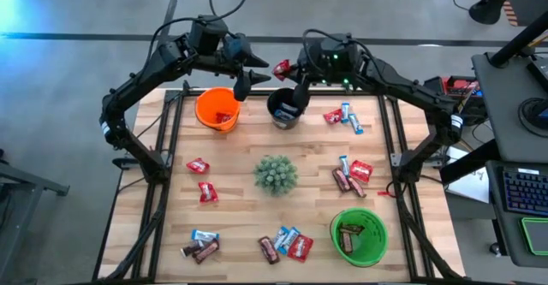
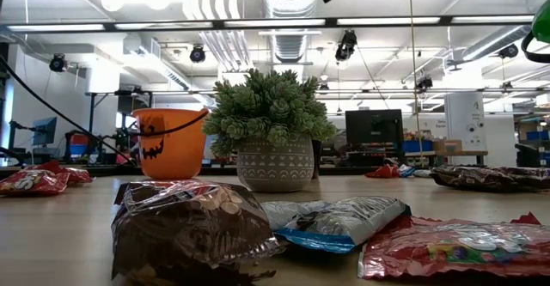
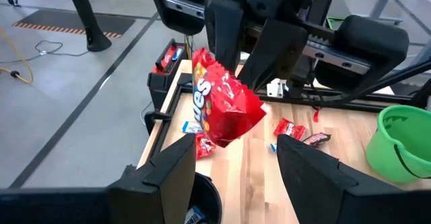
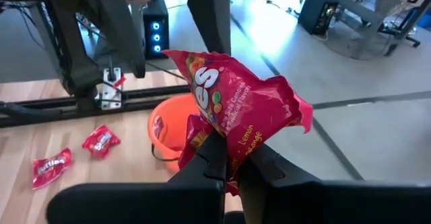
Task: Organize candy in baskets
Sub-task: Put the red candy into the orange bucket
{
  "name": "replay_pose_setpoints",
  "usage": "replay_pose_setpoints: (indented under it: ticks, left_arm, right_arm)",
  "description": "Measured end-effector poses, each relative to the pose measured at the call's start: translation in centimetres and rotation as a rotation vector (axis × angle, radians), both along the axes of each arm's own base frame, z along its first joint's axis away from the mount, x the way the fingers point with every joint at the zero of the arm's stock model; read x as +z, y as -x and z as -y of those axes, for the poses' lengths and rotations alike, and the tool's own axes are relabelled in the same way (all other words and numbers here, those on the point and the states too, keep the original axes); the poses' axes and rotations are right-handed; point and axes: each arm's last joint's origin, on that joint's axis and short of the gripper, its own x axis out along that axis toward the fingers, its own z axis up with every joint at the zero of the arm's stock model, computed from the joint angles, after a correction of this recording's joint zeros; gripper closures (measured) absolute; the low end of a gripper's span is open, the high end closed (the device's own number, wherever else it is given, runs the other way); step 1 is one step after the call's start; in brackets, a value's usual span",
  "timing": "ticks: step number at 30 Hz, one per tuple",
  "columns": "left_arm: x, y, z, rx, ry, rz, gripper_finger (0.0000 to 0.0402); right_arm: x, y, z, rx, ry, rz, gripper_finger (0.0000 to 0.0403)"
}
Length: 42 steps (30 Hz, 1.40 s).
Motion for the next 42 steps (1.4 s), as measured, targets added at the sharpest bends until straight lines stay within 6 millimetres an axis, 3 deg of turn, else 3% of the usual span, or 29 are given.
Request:
replay_pose_setpoints:
  ticks: [19, 24, 33, 42]
  left_arm:
    - [-0.9, -0.9, -0.5, -0.018, -0.023, -0.029, 0.0217]
    - [-0.9, -0.9, -0.5, -0.031, -0.050, -0.034, 0.0261]
    - [-0.9, -0.9, -0.5, -0.046, -0.079, -0.041, 0.0388]
    - [-0.9, -0.9, -0.5, -0.047, -0.083, -0.041, 0.0393]
  right_arm:
    - [-0.1, -2.3, -0.7, 0.078, -0.045, 0.020, 0.0394]
    - [-0.2, -2.3, -0.7, 0.077, -0.049, 0.011, 0.0394]
    - [-0.4, -2.3, -0.8, 0.076, -0.057, -0.008, 0.0394]
    - [-0.5, -2.3, -0.8, 0.093, -0.013, -0.025, 0.0366]
